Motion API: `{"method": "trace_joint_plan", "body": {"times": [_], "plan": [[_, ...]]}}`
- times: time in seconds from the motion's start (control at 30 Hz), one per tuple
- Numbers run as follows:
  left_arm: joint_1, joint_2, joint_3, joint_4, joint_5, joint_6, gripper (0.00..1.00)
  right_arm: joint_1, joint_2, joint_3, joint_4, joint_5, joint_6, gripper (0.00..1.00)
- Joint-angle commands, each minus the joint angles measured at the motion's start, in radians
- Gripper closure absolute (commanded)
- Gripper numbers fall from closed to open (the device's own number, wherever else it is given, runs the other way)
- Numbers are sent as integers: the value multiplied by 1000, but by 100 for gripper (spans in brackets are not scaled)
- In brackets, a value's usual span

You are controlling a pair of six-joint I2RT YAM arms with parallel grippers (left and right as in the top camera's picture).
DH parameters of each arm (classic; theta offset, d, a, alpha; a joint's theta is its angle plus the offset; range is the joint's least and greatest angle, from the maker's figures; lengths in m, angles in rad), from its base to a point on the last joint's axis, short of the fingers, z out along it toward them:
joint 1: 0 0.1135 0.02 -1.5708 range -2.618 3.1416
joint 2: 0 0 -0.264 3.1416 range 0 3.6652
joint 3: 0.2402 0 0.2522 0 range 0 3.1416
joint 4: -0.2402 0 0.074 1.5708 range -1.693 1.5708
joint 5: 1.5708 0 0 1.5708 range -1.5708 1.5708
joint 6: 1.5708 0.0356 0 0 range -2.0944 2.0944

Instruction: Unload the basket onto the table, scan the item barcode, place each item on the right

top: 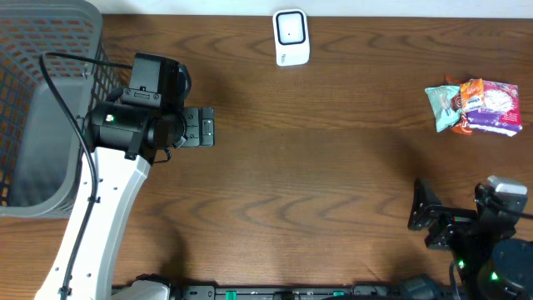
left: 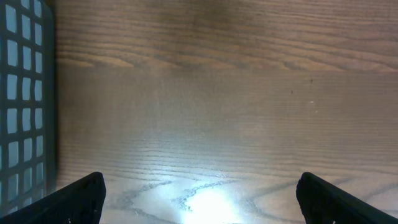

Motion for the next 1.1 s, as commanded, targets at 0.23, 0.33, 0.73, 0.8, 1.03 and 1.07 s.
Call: {"method": "trace_joint_plan", "body": {"times": [0.23,0.33,0.73,0.8,1.03,1.07], "plan": [[-1,-5,0,-3,-9,-2,2,8,-21,-151,101,74,14,1],[-1,-5,0,-3,-9,-2,2,8,-21,-156,101,64,13,1],[-1,-5,0,-3,-9,-2,2,8,-21,-156,76,64,13,1],[-1,-5,0,-3,-9,-2,2,8,-21,-156,53,61,14,1],[-1,-5,0,-3,-9,-2,2,8,-21,-156,26,59,14,1],[-1,-5,0,-3,-9,-2,2,8,-21,-156,16,59,14,1]]}}
